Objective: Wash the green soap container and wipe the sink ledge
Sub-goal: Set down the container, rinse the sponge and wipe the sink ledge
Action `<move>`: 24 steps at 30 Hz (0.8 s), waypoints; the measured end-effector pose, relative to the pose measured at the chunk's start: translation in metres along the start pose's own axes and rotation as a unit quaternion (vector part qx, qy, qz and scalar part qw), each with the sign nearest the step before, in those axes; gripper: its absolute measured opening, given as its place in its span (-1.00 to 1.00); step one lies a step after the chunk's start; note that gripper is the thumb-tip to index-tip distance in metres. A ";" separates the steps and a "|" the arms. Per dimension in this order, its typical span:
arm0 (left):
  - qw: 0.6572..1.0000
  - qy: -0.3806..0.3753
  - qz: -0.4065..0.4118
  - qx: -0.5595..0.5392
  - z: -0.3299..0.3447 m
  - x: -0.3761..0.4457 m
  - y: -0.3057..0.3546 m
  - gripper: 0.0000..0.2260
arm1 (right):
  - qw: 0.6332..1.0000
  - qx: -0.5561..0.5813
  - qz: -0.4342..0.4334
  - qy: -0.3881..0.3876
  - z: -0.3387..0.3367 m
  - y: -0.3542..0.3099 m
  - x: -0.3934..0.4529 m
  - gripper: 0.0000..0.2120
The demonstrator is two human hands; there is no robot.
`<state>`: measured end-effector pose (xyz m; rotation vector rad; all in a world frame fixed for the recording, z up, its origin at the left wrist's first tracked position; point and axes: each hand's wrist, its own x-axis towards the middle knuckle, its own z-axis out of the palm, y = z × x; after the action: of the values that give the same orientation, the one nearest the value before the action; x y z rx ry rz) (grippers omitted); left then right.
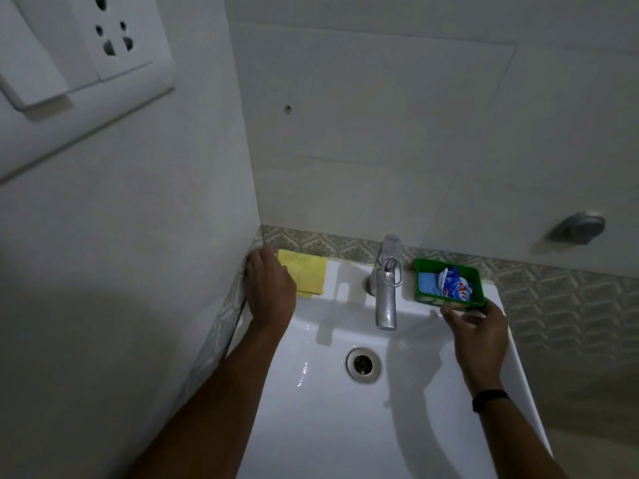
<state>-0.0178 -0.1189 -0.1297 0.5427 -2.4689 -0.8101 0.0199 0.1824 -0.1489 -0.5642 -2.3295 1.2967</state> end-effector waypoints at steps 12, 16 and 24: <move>0.943 -0.242 0.153 0.172 0.022 -0.008 -0.009 -0.39 | 0.955 -0.063 -0.286 -0.045 0.046 -0.134 -0.029 -0.70; 0.948 -0.231 0.146 0.162 0.022 -0.006 -0.008 -0.37 | 0.957 -0.082 -0.275 -0.037 0.044 -0.133 -0.025 -0.78; 0.943 -0.219 0.165 0.189 0.007 0.006 -0.024 -0.40 | 0.932 -0.126 -0.324 -0.103 0.027 -0.133 -0.019 -0.76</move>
<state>-0.0213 -0.1367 -0.1480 0.0572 -3.0402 -0.3426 0.0016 0.0893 -0.0498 0.2863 -2.5416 0.7762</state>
